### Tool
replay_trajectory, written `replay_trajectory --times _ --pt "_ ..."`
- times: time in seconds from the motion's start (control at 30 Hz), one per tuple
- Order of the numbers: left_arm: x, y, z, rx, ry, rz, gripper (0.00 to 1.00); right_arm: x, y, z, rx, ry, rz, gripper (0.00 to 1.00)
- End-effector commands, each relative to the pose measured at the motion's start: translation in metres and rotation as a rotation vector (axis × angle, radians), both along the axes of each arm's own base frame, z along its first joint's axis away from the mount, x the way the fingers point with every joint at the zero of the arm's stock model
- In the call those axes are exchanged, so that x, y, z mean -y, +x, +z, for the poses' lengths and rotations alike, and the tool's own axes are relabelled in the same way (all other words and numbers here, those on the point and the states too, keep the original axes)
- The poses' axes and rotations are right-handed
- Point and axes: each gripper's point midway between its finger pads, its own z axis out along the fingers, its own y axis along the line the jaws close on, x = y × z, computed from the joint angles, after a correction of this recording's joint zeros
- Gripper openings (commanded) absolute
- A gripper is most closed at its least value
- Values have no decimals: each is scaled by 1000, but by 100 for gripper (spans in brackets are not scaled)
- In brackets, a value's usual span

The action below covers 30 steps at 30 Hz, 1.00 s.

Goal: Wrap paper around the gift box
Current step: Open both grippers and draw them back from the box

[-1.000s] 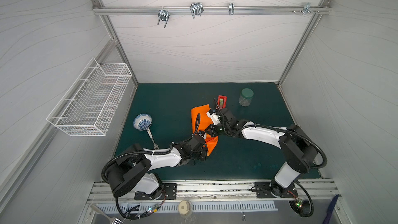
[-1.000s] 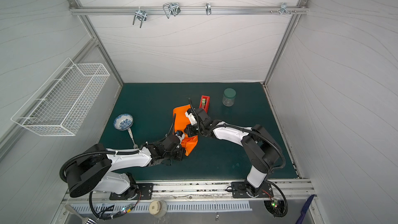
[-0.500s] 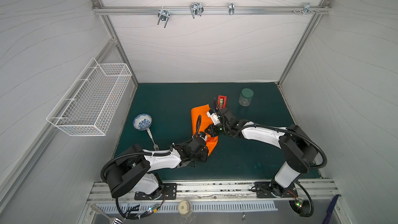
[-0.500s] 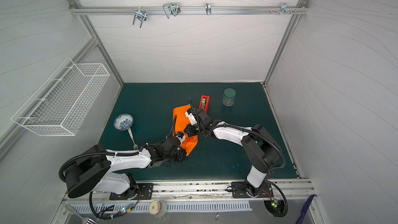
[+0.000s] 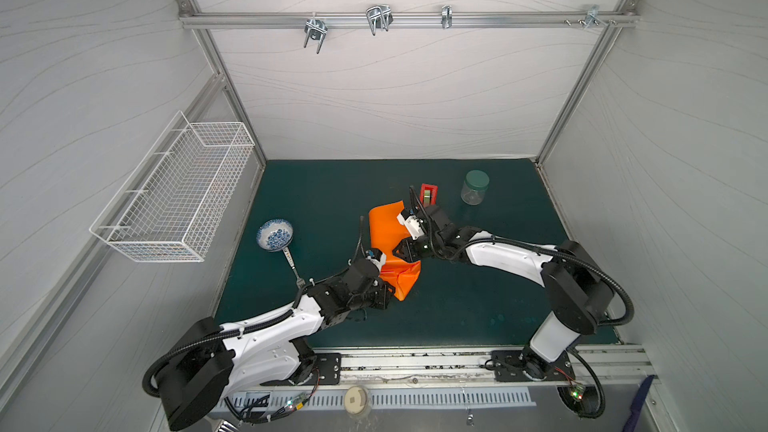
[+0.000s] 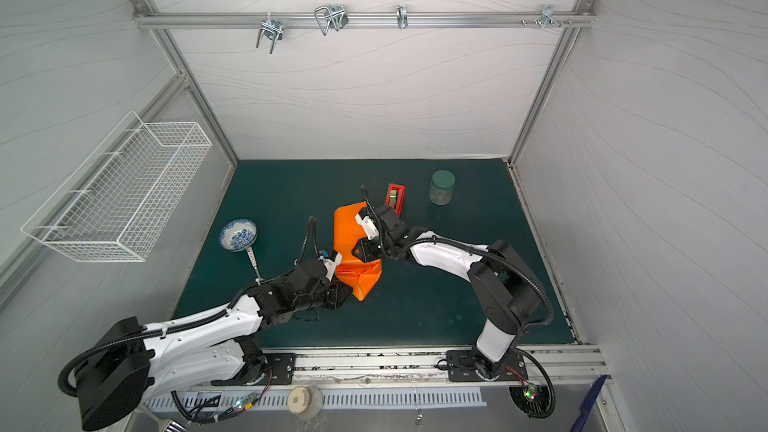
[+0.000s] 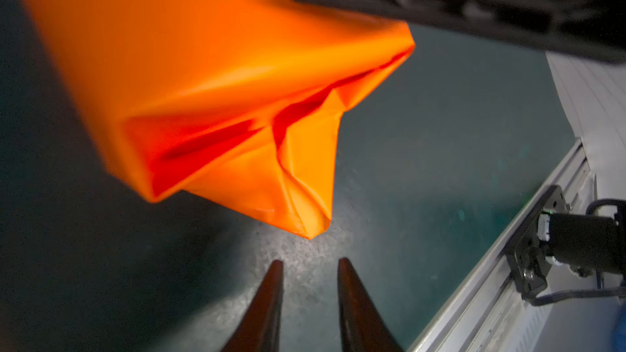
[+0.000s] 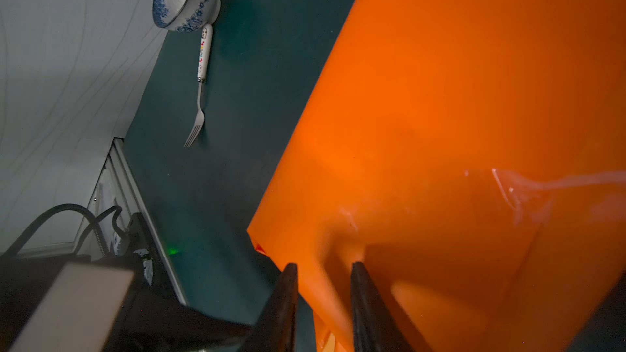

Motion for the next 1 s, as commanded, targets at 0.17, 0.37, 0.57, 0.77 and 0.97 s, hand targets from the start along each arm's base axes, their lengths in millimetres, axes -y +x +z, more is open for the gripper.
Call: replay_trajectory --times 0.17,0.37,0.57,0.77,0.97 --pt "-37 4 -1 -56 11 157 43 48 -35 45 104 -51 -29 43" --pt "-17 -1 3 -81 -72 93 47 82 -83 -1 25 -156 -37 44" --pt "3 -9 -9 -64 125 15 45 106 -87 -24 -7 -196 -94 44" --pt "15 -6 -8 88 306 -165 41 127 -81 -37 -104 -160 -155 44" --pt "20 -6 -12 77 432 -303 46 142 -69 -32 -124 -106 -203 44"
